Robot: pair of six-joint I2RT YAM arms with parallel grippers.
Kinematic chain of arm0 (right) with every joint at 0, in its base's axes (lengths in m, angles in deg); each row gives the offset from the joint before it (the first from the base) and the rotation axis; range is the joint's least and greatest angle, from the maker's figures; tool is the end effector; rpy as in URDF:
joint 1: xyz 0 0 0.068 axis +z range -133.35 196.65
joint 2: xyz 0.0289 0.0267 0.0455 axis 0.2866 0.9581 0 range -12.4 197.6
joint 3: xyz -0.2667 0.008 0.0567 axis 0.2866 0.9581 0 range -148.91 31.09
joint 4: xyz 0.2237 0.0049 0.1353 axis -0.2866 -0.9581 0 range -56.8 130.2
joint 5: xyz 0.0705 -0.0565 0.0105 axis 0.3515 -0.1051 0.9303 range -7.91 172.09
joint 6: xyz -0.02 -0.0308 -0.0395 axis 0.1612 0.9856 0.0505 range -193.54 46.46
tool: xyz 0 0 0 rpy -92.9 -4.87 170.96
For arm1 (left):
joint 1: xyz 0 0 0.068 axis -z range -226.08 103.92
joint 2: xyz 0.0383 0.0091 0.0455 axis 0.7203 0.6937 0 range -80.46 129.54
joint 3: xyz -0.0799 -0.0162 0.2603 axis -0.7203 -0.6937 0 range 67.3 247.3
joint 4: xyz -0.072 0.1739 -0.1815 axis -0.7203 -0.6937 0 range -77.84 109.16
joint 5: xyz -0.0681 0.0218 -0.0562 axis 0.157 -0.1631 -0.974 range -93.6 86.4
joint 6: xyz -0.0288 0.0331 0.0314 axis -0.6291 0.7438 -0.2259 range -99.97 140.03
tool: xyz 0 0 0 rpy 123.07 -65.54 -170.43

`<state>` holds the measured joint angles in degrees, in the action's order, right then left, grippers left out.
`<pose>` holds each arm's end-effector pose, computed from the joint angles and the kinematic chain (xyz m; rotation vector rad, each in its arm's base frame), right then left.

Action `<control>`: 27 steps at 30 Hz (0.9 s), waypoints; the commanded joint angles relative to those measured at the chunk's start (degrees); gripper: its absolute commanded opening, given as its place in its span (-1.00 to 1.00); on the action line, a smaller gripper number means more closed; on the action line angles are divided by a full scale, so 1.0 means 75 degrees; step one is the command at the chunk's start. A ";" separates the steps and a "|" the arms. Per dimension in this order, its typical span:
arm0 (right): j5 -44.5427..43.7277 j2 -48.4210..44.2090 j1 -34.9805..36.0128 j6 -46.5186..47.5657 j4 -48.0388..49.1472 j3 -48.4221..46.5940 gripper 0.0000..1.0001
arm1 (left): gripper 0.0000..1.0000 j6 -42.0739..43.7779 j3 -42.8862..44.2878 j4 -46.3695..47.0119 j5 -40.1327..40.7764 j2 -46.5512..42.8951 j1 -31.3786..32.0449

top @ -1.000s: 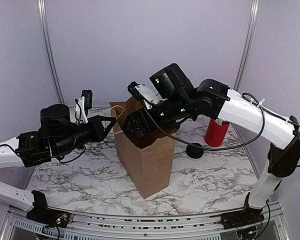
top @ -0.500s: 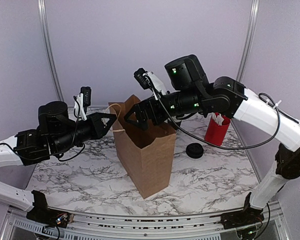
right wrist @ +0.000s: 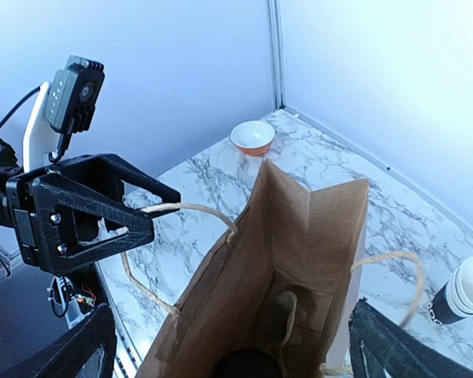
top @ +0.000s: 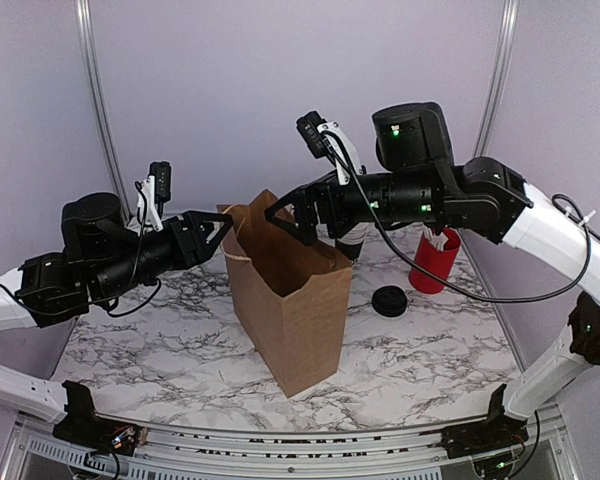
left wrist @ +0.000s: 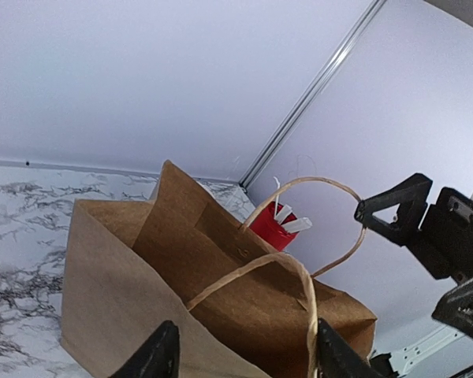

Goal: Pack the takeout coffee

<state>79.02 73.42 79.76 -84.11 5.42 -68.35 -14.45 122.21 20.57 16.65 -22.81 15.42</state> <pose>0.1497 0.2908 0.4531 -0.8629 1.8324 0.7882 0.1224 -0.1996 0.3823 0.1063 1.6857 -1.0092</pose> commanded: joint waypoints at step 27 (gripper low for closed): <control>-0.1715 -0.1715 -0.2299 -0.0445 0.0094 0.1595 0.99 | 0.98 0.0931 0.1491 -0.1602 0.1477 -0.0611 -0.0707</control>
<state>65.69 62.45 68.05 -85.64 6.31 -59.54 -8.85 129.73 15.85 24.50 -27.88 13.64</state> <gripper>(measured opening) 0.998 0.993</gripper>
